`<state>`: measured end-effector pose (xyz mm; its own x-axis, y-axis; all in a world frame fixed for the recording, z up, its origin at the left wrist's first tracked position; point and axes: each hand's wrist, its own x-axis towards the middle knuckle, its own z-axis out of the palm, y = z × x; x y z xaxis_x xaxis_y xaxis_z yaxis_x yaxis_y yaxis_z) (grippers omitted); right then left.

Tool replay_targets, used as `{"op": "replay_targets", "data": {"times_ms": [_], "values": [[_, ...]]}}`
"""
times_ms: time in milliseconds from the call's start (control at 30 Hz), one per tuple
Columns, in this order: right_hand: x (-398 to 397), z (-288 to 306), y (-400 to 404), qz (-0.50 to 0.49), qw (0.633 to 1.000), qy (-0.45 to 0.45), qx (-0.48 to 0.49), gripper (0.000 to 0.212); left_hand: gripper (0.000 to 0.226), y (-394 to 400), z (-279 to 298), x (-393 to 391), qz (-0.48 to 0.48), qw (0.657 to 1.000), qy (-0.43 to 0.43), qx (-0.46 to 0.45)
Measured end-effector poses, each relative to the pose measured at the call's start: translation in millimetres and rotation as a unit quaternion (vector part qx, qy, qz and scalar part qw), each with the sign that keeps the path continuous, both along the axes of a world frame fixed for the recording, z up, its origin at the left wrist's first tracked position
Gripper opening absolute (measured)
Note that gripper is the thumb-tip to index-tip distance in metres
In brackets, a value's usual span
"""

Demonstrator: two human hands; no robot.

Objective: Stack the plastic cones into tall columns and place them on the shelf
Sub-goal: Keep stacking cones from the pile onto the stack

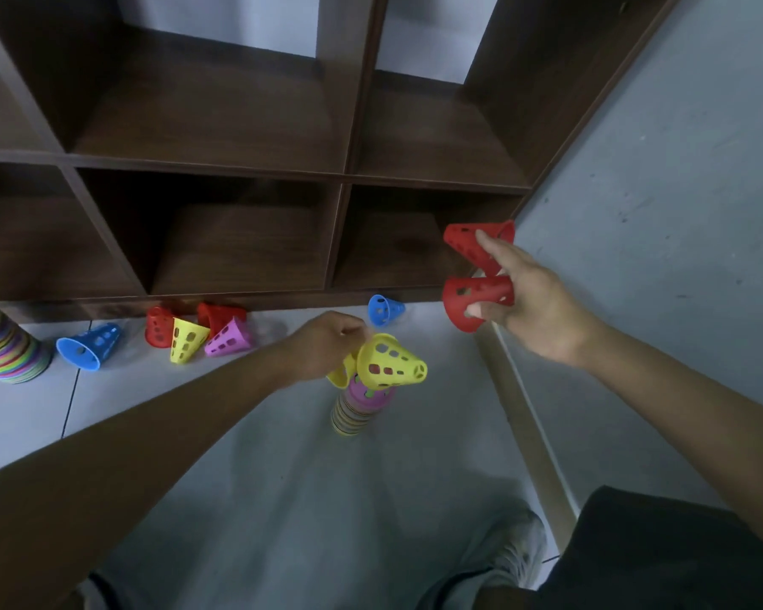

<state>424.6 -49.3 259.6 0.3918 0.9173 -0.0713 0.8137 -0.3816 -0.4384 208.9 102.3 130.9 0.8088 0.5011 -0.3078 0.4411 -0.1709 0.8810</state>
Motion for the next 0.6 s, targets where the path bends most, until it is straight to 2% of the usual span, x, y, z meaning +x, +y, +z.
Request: {"op": "replay_targets", "data": {"times_ms": [167, 300, 467, 600], "values": [[-16, 13, -22, 0.014, 1.0, 0.01, -0.002, 0.09, 0.033, -6, -16, 1, 0.032, 0.999, 0.018, 0.013], [-25, 8, -25, 0.029, 0.998, 0.054, -0.004, 0.091, 0.025, 2, -23, -4, 0.045, 0.998, 0.031, 0.005], [-30, -5, -25, 0.033, 0.995, 0.098, -0.01, 0.092, 0.011, 14, -16, -12, 0.075, 0.996, -0.015, -0.038], [-39, -14, -19, 0.023, 0.993, 0.115, 0.018, 0.093, 0.012, 19, -6, -14, 0.112, 0.991, -0.036, -0.06]]}}
